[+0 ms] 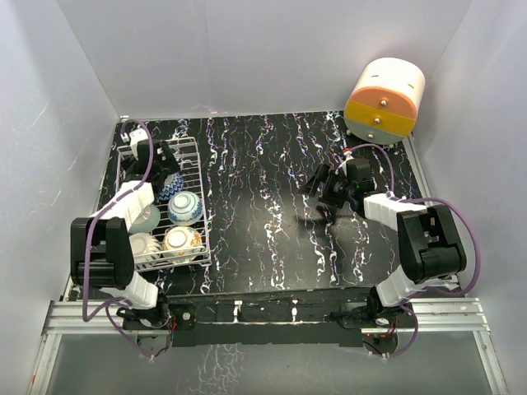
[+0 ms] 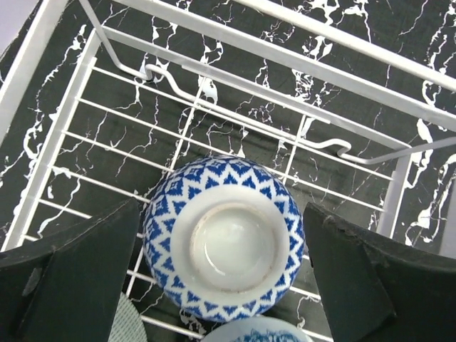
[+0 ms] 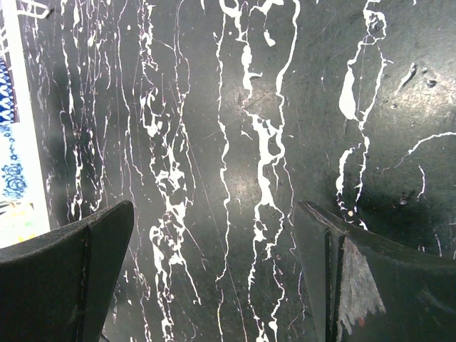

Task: Load the bowls into the dish rack

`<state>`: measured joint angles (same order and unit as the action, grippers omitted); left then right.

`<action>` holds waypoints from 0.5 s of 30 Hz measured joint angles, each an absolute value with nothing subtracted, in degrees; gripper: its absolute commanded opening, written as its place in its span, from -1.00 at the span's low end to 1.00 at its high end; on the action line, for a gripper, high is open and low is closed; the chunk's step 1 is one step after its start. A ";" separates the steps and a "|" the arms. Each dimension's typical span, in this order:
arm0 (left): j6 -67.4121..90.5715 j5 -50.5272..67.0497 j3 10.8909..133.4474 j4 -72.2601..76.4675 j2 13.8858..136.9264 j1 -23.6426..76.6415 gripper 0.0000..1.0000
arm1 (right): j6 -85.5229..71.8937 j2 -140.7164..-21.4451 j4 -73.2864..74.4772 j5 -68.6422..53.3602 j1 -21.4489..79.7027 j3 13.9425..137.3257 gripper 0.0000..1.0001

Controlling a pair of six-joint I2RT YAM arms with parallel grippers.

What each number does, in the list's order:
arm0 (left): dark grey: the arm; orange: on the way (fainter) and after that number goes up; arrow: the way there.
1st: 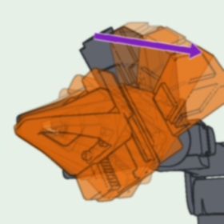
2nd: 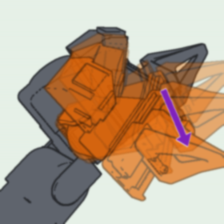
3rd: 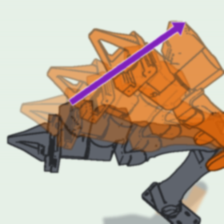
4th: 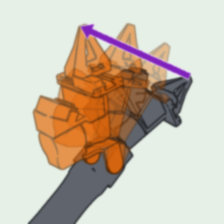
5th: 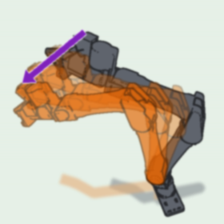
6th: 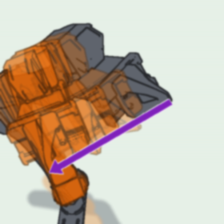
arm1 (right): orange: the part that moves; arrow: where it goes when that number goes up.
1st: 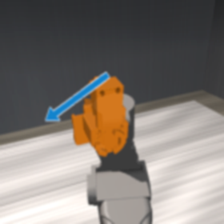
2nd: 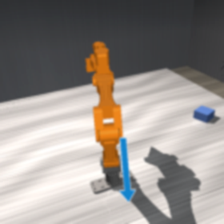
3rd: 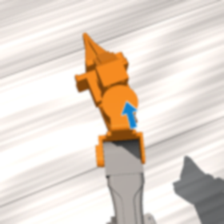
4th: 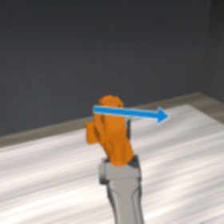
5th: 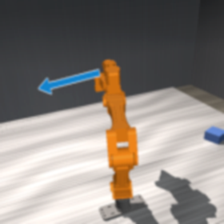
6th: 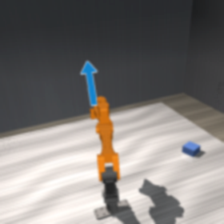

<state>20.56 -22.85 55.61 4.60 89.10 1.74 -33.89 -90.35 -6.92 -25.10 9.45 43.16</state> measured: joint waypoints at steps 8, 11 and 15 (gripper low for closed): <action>20.12 -18.63 61.67 -4.73 80.71 1.74 0.94 | -31.31 -88.01 -3.11 -23.49 10.09 43.59 0.97; 19.25 -14.50 65.21 -8.43 76.38 1.74 0.94 | -30.15 -86.76 -0.36 -19.27 12.36 45.63 0.97; 17.82 -8.80 68.42 -13.21 71.37 1.74 0.94 | -28.95 -86.67 3.68 -12.53 18.87 51.35 0.97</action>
